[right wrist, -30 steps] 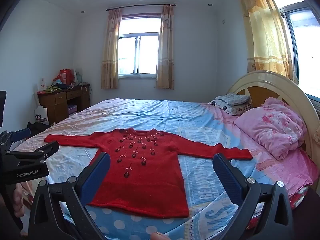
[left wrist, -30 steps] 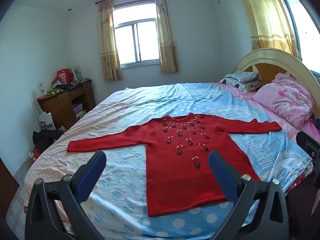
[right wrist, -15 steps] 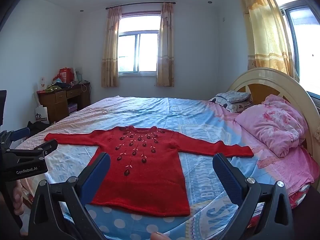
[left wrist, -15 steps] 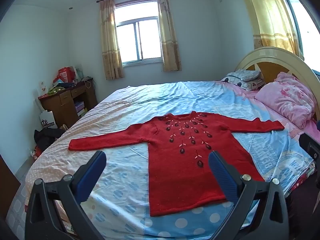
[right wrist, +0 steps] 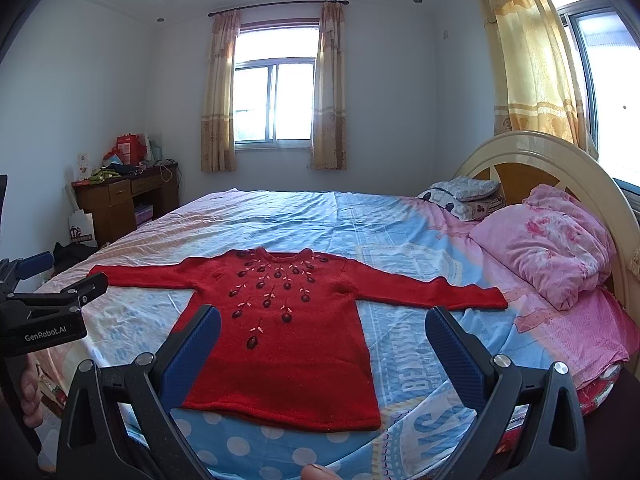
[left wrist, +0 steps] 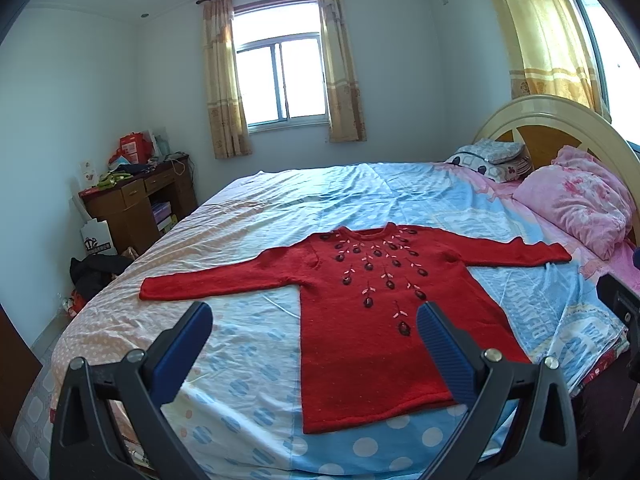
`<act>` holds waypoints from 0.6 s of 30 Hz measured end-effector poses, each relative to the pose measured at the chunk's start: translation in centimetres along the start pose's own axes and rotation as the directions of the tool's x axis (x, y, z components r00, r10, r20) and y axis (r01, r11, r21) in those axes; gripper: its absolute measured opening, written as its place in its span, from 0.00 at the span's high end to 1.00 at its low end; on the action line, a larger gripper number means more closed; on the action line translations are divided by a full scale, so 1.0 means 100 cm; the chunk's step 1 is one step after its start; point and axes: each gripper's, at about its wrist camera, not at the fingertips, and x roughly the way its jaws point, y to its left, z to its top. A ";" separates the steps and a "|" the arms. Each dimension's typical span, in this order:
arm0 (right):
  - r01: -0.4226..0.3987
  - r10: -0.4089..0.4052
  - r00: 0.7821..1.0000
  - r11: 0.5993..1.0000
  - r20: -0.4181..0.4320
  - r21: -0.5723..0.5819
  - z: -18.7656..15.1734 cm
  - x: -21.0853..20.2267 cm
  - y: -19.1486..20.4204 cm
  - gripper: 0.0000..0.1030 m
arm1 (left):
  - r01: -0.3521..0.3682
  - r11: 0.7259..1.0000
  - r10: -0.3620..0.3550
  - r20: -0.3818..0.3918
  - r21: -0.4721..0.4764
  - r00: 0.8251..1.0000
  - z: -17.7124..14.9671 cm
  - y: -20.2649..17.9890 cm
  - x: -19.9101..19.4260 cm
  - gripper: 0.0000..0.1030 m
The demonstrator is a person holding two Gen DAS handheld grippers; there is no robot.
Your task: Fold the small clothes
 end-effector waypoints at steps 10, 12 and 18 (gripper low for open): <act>-0.002 0.002 1.000 1.000 -0.010 0.001 0.000 0.000 0.002 0.01 | -0.005 1.000 0.005 -0.003 -0.002 1.000 -0.001 0.004 0.002 0.00; -0.001 0.001 1.000 1.000 -0.012 0.002 -0.001 0.001 0.002 0.01 | -0.007 1.000 0.007 -0.002 -0.004 1.000 -0.002 0.004 0.003 0.00; -0.004 0.004 1.000 1.000 -0.018 0.000 0.000 0.001 0.002 0.01 | -0.012 1.000 0.012 -0.005 -0.005 1.000 -0.002 0.005 0.004 0.00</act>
